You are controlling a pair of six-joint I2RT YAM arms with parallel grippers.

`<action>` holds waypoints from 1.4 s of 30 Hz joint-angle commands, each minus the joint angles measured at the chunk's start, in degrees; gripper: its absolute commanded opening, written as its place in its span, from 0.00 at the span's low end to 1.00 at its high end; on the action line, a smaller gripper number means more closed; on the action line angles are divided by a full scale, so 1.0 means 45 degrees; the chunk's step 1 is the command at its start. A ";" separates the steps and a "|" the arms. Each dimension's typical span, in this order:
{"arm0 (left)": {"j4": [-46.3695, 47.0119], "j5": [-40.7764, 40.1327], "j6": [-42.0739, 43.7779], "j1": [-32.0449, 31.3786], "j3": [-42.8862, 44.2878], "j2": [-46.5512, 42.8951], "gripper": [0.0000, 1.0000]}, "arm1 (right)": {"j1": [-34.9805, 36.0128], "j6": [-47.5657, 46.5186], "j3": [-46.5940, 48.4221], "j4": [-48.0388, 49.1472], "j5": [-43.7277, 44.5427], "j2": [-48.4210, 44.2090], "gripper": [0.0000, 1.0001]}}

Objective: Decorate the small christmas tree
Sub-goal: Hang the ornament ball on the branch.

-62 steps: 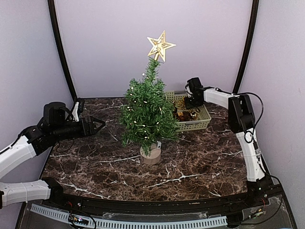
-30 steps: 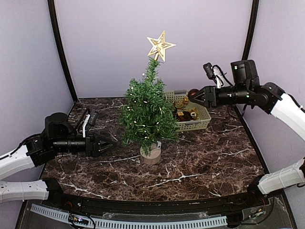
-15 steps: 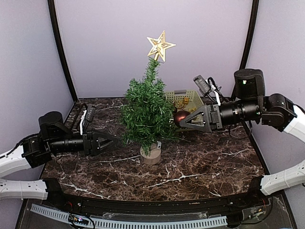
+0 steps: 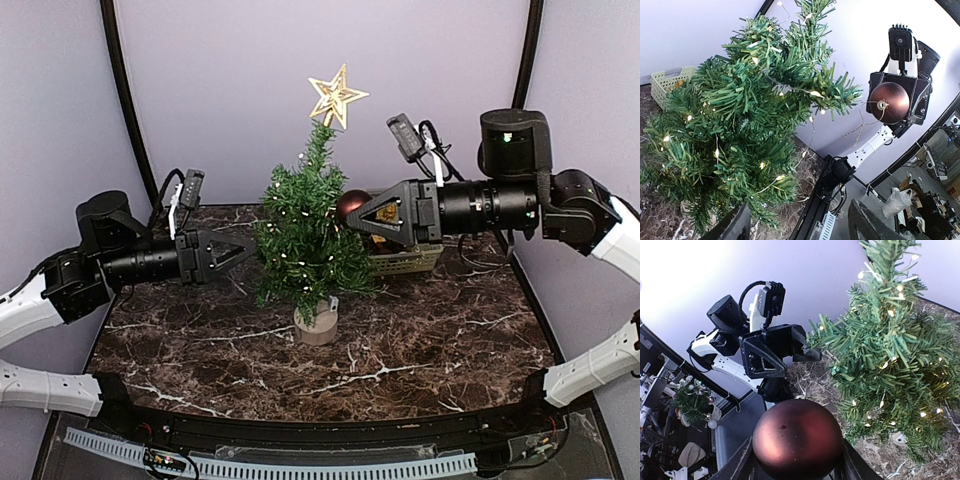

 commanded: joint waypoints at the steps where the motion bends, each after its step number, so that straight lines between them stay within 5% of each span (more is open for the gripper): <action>1: 0.0065 0.0007 0.0281 -0.0040 0.0161 -0.0041 0.69 | 0.0105 -0.0297 0.0686 0.0104 0.1248 0.0018 0.50; 31: 0.0515 0.0499 0.1064 -0.0151 0.0256 0.0530 0.70 | 0.0106 -0.0550 0.1908 -0.0437 0.1519 0.1208 0.50; 42: 0.3238 -0.3296 0.2367 -0.3243 0.0521 0.1870 0.69 | 0.0101 -0.0558 0.2182 -0.0741 0.1706 0.1416 0.50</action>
